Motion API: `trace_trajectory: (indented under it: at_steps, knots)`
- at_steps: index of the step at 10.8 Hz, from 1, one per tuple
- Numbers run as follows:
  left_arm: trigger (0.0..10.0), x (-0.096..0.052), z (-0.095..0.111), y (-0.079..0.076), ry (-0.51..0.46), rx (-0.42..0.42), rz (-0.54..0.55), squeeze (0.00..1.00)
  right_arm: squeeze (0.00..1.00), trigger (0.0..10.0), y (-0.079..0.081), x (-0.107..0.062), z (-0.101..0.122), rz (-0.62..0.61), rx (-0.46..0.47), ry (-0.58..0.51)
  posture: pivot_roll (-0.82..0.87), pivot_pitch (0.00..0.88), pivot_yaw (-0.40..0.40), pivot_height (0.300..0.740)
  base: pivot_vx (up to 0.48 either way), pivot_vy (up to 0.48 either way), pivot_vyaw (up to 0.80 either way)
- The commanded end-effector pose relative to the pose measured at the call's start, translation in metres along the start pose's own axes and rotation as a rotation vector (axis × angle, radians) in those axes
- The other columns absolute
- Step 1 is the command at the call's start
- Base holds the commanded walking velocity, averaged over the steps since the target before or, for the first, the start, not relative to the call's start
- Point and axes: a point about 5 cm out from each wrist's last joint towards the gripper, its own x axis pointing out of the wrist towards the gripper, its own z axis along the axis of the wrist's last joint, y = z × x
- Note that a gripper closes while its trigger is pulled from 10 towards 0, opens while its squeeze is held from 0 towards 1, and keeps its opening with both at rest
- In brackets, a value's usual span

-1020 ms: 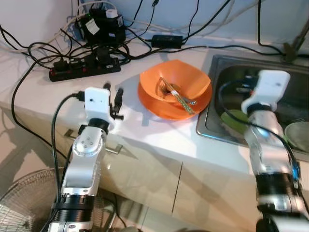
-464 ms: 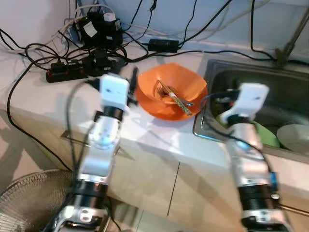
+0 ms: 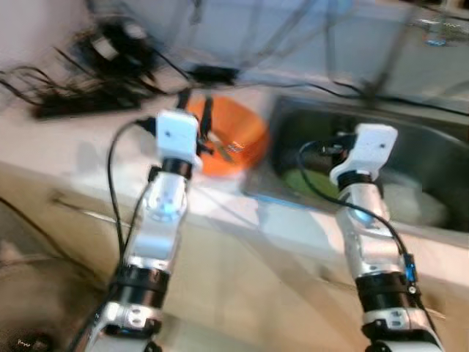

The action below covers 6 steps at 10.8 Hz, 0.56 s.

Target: Kitchen organization

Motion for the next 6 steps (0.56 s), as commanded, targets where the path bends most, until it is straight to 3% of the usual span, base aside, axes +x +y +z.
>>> trace_trajectory:
  at_steps: [1, 4, 6]
  knots:
    - [10.0, 0.003, 0.004, 0.002, -0.017, -0.015, 0.025, 0.0, 0.0, 10.0, 0.001, 0.004, 0.006, 0.008, -0.003, -0.024, 0.16, 0.0, -0.011, 0.74, 0.0, 0.0, 0.0]
    - [10.0, 0.003, 0.006, 0.006, -0.021, -0.027, 0.055, 0.0, 0.0, 10.0, 0.005, 0.004, 0.005, 0.043, -0.018, -0.018, 0.16, 0.005, -0.016, 0.74, 0.0, 0.0, 0.0]
    - [10.0, -0.003, 0.003, 0.015, -0.001, -0.027, 0.081, 0.0, 0.0, 10.0, 0.009, 0.004, 0.002, 0.064, -0.032, 0.004, 0.17, 0.007, -0.017, 0.74, 0.0, 0.0, 0.78]
